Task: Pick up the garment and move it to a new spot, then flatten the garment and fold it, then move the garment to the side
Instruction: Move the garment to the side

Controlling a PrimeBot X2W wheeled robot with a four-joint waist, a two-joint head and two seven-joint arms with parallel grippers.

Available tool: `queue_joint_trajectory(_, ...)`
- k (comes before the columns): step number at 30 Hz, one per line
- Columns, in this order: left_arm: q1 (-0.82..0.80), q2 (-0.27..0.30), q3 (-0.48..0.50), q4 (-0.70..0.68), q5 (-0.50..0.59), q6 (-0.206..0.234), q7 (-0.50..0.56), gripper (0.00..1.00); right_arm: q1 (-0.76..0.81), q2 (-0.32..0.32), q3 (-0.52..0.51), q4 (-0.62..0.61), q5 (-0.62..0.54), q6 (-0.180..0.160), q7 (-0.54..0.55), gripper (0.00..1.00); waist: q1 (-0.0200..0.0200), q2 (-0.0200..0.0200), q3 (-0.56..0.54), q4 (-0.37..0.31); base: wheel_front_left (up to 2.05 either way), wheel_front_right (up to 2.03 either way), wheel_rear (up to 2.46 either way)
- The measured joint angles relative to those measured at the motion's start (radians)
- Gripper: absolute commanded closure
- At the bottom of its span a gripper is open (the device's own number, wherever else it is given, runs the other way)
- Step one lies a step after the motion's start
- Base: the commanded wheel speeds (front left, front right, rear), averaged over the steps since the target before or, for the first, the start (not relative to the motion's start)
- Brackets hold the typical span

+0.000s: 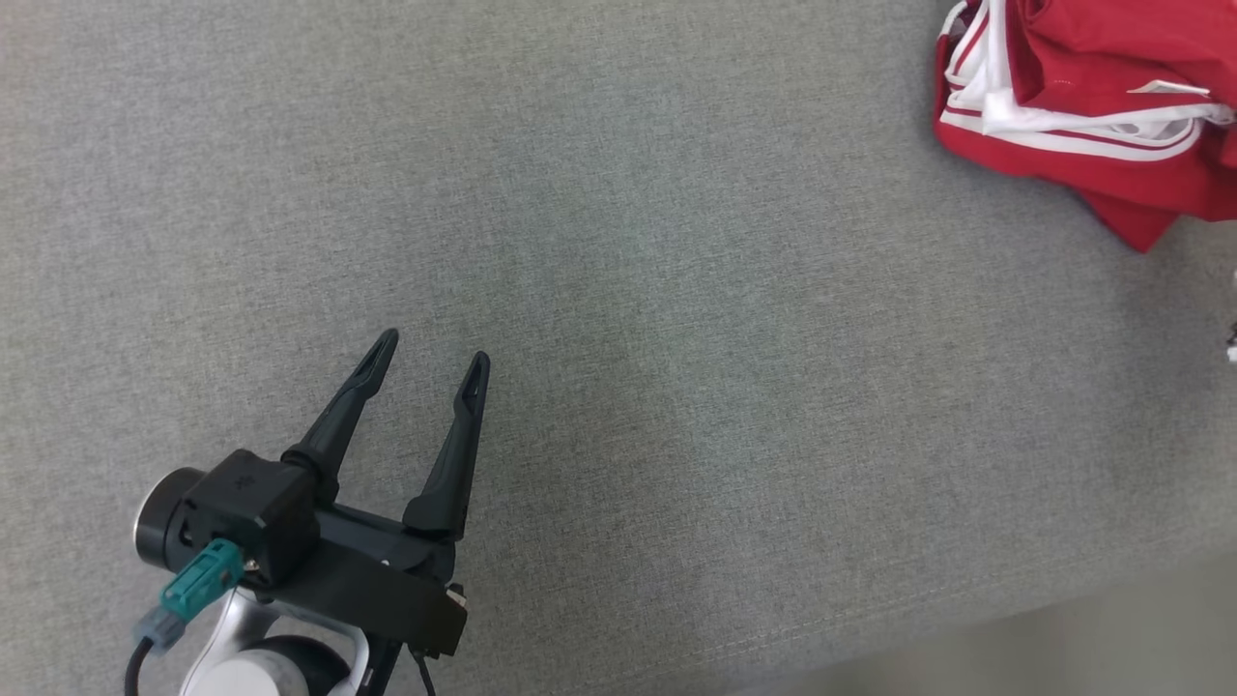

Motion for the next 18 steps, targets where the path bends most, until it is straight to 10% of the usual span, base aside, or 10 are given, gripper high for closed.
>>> queue_joint_trajectory(18,0.001,-0.012,-0.022,0.029,-0.002,0.006,0.007,0.00,0.028,0.009,0.062,0.019,-0.072,0.000,-0.017,0.00,0.0000,-0.0001,-0.055,-0.039,0.00,0.00,0.00)
